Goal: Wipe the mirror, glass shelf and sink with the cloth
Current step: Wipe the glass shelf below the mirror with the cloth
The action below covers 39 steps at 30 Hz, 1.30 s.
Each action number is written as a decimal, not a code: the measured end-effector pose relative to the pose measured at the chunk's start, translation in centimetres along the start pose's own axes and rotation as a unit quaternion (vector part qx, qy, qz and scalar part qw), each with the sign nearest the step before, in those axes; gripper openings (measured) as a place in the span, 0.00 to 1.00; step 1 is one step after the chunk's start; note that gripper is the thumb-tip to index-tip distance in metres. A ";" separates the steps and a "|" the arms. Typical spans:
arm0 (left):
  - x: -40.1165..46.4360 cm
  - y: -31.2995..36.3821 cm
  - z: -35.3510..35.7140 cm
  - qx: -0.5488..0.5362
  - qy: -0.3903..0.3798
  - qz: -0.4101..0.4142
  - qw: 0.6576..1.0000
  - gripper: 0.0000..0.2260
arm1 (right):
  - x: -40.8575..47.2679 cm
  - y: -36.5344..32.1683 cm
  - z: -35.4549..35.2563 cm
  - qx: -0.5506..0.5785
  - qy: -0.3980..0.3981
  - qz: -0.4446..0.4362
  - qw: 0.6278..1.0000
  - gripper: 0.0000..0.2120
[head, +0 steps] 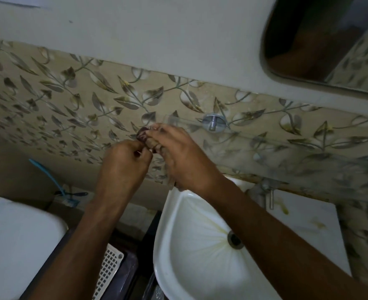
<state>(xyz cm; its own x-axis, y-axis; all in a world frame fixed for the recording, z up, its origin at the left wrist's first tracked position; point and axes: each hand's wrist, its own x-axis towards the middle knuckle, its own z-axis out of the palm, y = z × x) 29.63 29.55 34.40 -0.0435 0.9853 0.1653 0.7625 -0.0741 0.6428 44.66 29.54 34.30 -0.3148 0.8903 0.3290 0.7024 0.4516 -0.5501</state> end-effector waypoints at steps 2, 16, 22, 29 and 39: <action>0.0 0.4 0.3 0.003 0.009 0.005 1.000 0.11 | -0.3 1.0 -0.6 -0.018 0.042 0.019 0.999 0.23; 0.4 5.7 3.4 0.018 0.020 0.172 0.985 0.11 | -5.8 4.0 -4.6 -0.094 0.165 0.179 0.965 0.22; 1.4 7.4 4.7 0.002 -0.021 0.210 0.977 0.10 | -9.1 7.2 -9.4 -0.084 0.191 0.258 0.943 0.22; 2.0 7.8 5.6 0.012 -0.049 0.218 0.975 0.11 | -12.3 9.3 -11.2 -0.169 0.246 0.306 0.904 0.18; 0.5 11.6 8.3 -0.015 -0.088 0.293 0.952 0.10 | -15.4 11.3 -13.9 -0.177 0.271 0.340 0.883 0.18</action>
<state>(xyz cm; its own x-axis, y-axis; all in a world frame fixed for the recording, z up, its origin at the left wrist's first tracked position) 43.80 30.42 35.76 0.4937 0.7839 0.3766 0.6035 -0.6206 0.5006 66.31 20.12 33.75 0.5411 0.7468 0.3867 0.7970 -0.3086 -0.5193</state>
